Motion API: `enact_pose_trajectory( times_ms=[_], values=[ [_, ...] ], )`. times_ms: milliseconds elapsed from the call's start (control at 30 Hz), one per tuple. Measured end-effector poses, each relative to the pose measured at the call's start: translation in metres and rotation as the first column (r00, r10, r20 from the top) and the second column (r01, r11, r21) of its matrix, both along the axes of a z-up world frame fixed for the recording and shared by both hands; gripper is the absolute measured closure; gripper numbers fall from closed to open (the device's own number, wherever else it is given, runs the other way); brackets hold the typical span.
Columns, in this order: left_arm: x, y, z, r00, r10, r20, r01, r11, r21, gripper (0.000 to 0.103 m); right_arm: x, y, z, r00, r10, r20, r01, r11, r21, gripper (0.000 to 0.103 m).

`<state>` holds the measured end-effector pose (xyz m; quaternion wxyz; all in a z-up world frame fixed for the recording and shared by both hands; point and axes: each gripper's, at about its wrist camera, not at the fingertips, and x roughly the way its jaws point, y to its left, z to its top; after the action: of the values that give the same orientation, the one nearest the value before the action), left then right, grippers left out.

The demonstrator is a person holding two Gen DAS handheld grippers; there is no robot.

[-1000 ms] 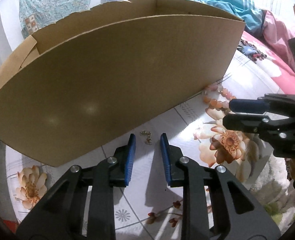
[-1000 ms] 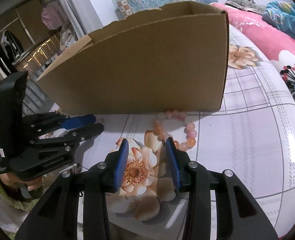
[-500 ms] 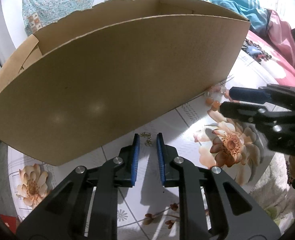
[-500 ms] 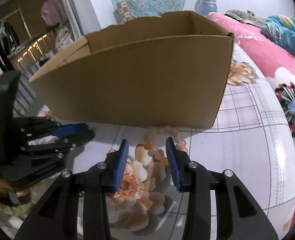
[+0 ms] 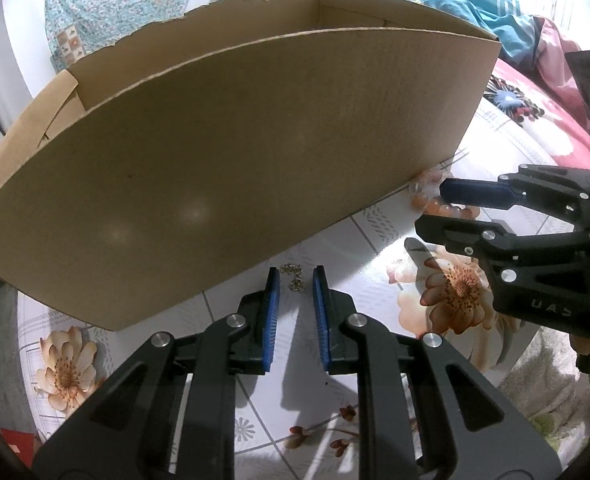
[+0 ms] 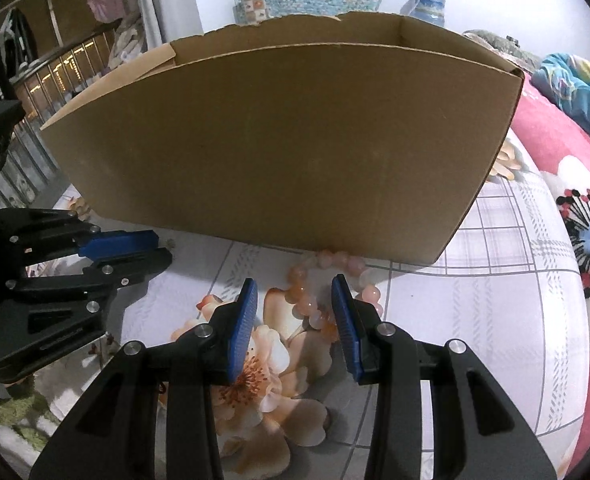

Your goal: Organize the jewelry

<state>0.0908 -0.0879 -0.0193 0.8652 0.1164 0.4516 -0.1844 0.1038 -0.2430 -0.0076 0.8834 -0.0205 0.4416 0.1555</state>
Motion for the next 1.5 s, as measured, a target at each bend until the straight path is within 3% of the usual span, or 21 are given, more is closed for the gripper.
enact_pose_trajectory(
  times_ms=[100, 400, 833, 1067, 1433, 1500],
  values=[
    [0.0, -0.001, -0.001, 1.0, 0.0, 0.001, 0.0, 1.0, 0.001, 0.087, 0.0, 0.001, 0.0, 1.0, 0.002, 0.005, -0.002, 1.0, -0.011, 0.067],
    [-0.002, 0.001, -0.002, 1.0, -0.003, 0.01, 0.004, 1.0, -0.01, 0.087, 0.0, -0.004, -0.001, 1.0, -0.021, 0.001, 0.021, 1.0, -0.011, 0.089],
    [-0.034, 0.022, -0.002, 0.997, -0.069, 0.02, 0.07, 0.997, -0.045, 0.087, -0.005, -0.017, -0.002, 0.999, -0.039, -0.019, 0.04, 0.997, 0.061, 0.089],
    [-0.029, 0.033, 0.007, 0.999, -0.043, 0.032, 0.047, 0.991, -0.126, 0.087, -0.007, -0.018, -0.003, 0.999, -0.044, -0.019, 0.046, 0.997, 0.068, 0.089],
    [-0.008, 0.016, -0.001, 0.998, -0.047, 0.048, 0.05, 0.996, -0.073, 0.088, -0.01, -0.021, -0.004, 0.999, -0.047, -0.013, 0.048, 0.996, 0.08, 0.089],
    [-0.01, 0.015, -0.001, 0.997, -0.054, 0.06, 0.057, 0.997, -0.052, 0.096, -0.011, -0.022, -0.004, 0.999, -0.047, -0.012, 0.048, 0.995, 0.084, 0.089]
  ],
)
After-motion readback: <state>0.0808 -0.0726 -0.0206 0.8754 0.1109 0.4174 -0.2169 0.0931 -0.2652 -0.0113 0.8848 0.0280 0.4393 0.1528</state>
